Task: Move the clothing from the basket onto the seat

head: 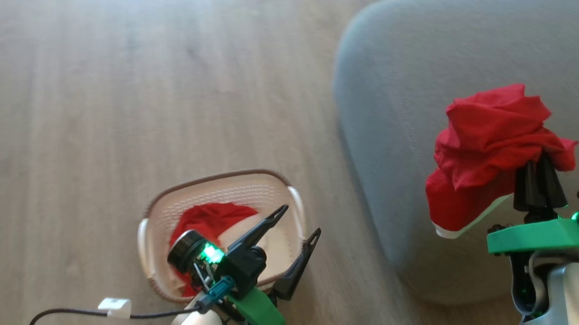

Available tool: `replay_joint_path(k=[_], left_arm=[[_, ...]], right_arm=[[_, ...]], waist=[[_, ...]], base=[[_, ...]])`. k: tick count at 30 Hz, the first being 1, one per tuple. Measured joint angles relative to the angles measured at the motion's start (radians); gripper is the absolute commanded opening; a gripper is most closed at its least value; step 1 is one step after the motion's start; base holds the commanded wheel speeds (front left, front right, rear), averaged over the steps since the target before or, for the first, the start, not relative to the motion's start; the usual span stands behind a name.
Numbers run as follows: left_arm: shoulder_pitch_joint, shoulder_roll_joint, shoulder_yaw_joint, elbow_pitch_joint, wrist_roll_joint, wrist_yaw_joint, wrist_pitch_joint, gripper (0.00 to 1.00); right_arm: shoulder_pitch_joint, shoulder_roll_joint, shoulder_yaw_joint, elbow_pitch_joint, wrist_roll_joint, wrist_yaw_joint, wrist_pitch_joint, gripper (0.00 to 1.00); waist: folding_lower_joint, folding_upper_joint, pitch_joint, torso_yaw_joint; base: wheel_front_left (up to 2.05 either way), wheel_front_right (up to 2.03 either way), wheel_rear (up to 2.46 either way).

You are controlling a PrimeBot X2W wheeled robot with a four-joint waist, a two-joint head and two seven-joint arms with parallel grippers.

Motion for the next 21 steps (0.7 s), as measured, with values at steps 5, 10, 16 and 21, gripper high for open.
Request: replay_joint_path(k=[5,10,16,21], left_arm=[[-0.006,0.000,-0.002,-0.007,0.002,0.000,0.000,1.00],[-0.008,0.000,-0.004,-0.011,0.011,-0.001,0.000,1.00],[-0.021,0.000,-0.019,-0.009,0.011,-0.010,0.000,1.00],[-0.030,0.000,-0.047,-0.010,0.011,-0.018,0.000,1.00]], right_arm=[[-0.001,0.006,-0.009,-0.003,0.000,0.000,0.000,0.00],[-0.003,0.014,-0.020,-0.004,0.000,0.000,0.000,0.00],[-0.003,0.028,-0.044,-0.006,0.000,0.000,0.000,0.00],[0.004,0.037,-0.073,-0.029,0.000,0.000,0.000,0.00]], waist=[[0.0000,0.0000,0.022,-0.095],[0.0000,0.0000,0.038,-0.189],[0.0000,0.0000,0.050,-0.281],[0.0000,0.0000,0.065,-0.304]], base=[[0.00,0.00,0.00],[0.00,0.00,0.00],[0.00,0.00,0.00],[0.00,0.00,0.00]])
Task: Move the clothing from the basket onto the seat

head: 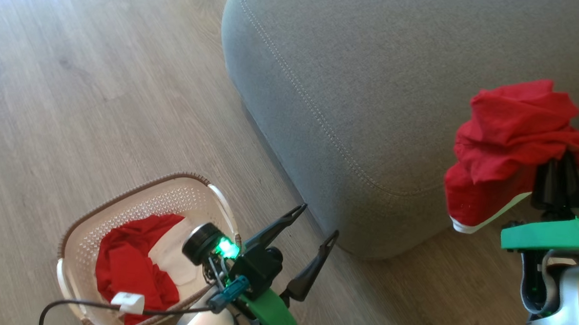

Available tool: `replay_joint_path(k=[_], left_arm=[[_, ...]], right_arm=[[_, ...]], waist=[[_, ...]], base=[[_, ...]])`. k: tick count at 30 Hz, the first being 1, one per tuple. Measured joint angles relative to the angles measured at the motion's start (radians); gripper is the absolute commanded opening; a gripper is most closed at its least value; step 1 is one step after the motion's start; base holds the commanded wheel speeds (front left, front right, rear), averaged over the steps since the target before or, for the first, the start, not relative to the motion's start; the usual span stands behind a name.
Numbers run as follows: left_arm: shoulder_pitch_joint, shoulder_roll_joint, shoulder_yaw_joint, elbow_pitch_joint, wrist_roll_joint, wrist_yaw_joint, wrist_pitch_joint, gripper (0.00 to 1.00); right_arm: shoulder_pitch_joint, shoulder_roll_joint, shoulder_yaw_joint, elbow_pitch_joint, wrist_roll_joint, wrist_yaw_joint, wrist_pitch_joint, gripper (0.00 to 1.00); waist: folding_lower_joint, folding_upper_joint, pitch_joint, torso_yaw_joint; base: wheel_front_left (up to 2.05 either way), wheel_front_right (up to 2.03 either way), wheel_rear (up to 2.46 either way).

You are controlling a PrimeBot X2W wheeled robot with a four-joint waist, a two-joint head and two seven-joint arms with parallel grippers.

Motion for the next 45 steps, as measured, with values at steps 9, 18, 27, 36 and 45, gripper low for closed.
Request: replay_joint_path(k=[9,18,27,36,45], left_arm=[[-0.028,0.000,-0.026,0.001,0.000,-0.012,0.000,1.00],[-0.026,0.000,-0.021,0.000,0.004,-0.006,0.000,1.00],[-0.068,0.047,-0.008,-0.011,0.058,-0.018,0.000,1.00],[-0.177,0.106,-0.050,-0.035,0.075,-0.034,0.000,1.00],[-0.235,0.147,-0.100,-0.114,0.123,-0.014,0.000,1.00]], right_arm=[[0.020,0.013,-0.041,-0.024,0.000,0.000,0.000,0.00],[0.007,0.013,-0.029,-0.009,-0.012,0.000,0.000,0.00],[-0.278,-0.064,-0.027,0.044,0.035,0.000,0.000,0.00],[-0.587,-0.183,-0.074,0.201,0.117,0.000,0.000,0.00],[-0.857,-0.304,-0.114,0.437,0.182,0.000,0.000,0.00]], waist=[[0.0000,0.0000,0.003,-0.006],[0.0000,0.0000,0.019,-0.003],[0.0000,0.0000,0.149,0.000],[0.0002,0.0000,0.312,0.068],[0.0003,0.0000,0.482,0.163]], base=[[0.00,0.00,0.00],[0.00,0.00,0.00],[0.00,0.00,0.00],[0.00,0.00,0.00],[0.00,0.00,0.00]])
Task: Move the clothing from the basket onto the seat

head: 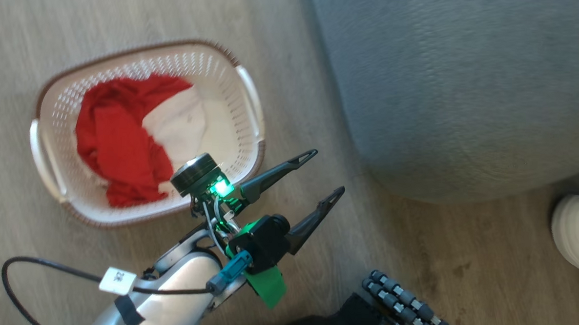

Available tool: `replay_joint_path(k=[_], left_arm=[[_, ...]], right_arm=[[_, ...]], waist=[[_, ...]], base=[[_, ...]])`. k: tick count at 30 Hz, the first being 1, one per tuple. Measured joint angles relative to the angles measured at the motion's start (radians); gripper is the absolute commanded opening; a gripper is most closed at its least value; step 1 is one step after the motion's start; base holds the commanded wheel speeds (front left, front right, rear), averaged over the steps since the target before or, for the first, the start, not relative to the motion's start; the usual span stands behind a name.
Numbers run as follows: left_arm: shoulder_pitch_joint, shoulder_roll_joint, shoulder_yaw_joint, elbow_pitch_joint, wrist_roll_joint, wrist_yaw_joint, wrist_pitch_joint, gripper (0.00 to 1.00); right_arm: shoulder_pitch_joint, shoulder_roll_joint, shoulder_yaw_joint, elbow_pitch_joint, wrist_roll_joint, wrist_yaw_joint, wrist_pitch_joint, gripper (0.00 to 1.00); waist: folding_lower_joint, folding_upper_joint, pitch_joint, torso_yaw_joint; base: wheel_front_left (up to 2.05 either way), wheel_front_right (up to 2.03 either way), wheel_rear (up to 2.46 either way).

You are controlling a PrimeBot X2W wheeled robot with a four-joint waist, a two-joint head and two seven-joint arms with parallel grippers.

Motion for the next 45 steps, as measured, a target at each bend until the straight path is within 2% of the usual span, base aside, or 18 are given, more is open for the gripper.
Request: replay_joint_path(k=[6,7,15,22,26,28,39,45], left_arm=[[-0.034,0.016,-0.025,-0.017,0.000,0.026,0.000,1.00],[-0.034,0.016,-0.025,-0.017,0.000,0.026,0.000,1.00],[-0.060,0.025,-0.051,-0.030,-0.002,0.053,-0.005,1.00],[-0.086,0.029,-0.066,-0.030,-0.014,0.078,-0.005,1.00],[-0.091,0.031,-0.075,-0.029,-0.024,0.086,-0.005,1.00],[-0.091,0.034,-0.082,-0.026,-0.028,0.087,-0.005,1.00],[-0.098,0.035,-0.093,-0.001,-0.056,0.096,-0.005,1.00],[-0.093,0.007,-0.099,0.010,-0.079,0.096,-0.005,1.00]], right_arm=[[-0.120,-0.055,0.002,0.188,-0.028,0.000,0.000,0.00],[-0.120,-0.055,0.002,0.188,-0.028,0.000,0.000,0.00],[-0.203,-0.095,-0.050,0.510,-0.113,0.000,0.000,0.00],[-0.233,-0.116,-0.143,0.669,-0.208,0.000,0.000,0.00],[-0.234,-0.116,-0.187,0.701,-0.252,0.000,0.000,0.00],[-0.234,-0.115,-0.207,0.699,-0.273,0.000,0.000,1.00],[-0.221,-0.083,-0.266,0.673,-0.383,0.000,0.000,1.00],[-0.167,-0.082,-0.263,0.672,-0.442,0.000,0.000,1.00]], waist=[[0.0001,0.0000,0.085,0.072],[0.0001,0.0000,0.085,0.072],[-0.0001,0.0000,0.156,0.137],[-0.0002,0.0000,0.177,0.144],[-0.0002,0.0000,0.176,0.141],[-0.0002,0.0000,0.173,0.139],[-0.0003,0.0001,0.099,0.125],[-0.0003,0.0001,0.010,0.122]], base=[[0.00,0.00,0.00],[0.00,0.00,0.00],[0.00,0.00,0.00],[0.00,0.00,0.00],[0.00,0.00,0.00],[0.00,0.00,0.00],[0.00,0.00,0.00],[0.00,0.00,0.00]])
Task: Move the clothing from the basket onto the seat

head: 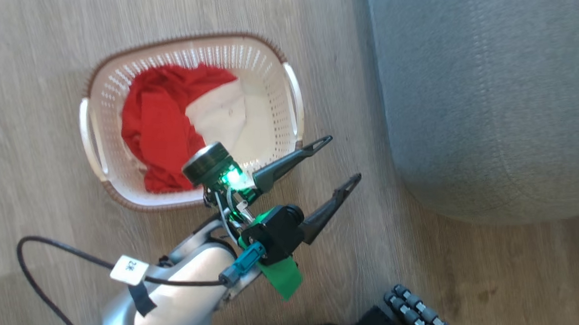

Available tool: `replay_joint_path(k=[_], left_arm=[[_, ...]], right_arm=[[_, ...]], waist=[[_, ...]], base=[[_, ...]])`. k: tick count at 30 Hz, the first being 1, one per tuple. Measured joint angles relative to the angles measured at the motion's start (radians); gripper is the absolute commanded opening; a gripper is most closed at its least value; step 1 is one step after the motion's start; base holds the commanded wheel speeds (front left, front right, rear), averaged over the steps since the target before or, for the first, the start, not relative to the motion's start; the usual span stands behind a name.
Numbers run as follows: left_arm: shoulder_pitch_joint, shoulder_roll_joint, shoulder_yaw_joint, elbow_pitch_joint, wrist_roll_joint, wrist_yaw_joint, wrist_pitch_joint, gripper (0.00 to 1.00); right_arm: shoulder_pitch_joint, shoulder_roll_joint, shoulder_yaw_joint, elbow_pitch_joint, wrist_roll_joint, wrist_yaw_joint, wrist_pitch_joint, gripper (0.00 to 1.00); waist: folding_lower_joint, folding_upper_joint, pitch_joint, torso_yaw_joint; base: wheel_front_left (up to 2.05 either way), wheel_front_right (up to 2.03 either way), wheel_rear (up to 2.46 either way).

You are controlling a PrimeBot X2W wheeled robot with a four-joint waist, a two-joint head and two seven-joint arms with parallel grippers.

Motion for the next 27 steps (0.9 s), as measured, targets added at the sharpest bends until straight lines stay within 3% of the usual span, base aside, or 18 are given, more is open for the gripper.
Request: replay_joint_path(k=[10,20,27], left_arm=[[0.094,-0.070,0.019,0.012,-0.030,0.008,0.000,1.00],[0.194,-0.115,0.152,0.026,-0.040,0.064,0.000,1.00],[0.270,-0.138,0.280,0.049,-0.097,0.097,0.000,1.00]], right_arm=[[0.088,0.007,0.079,-0.088,-0.021,0.000,0.000,1.00],[0.303,0.021,0.368,-0.330,0.249,0.000,0.000,1.00],[0.414,0.019,0.473,-0.509,0.456,0.000,0.000,1.00]], waist=[[0.0000,0.0000,-0.205,0.008],[-0.0001,0.0000,-0.421,0.053],[-0.0001,0.0000,-0.497,0.102]], base=[[0.00,0.00,0.00],[0.00,0.00,0.00],[0.00,0.00,0.00]])
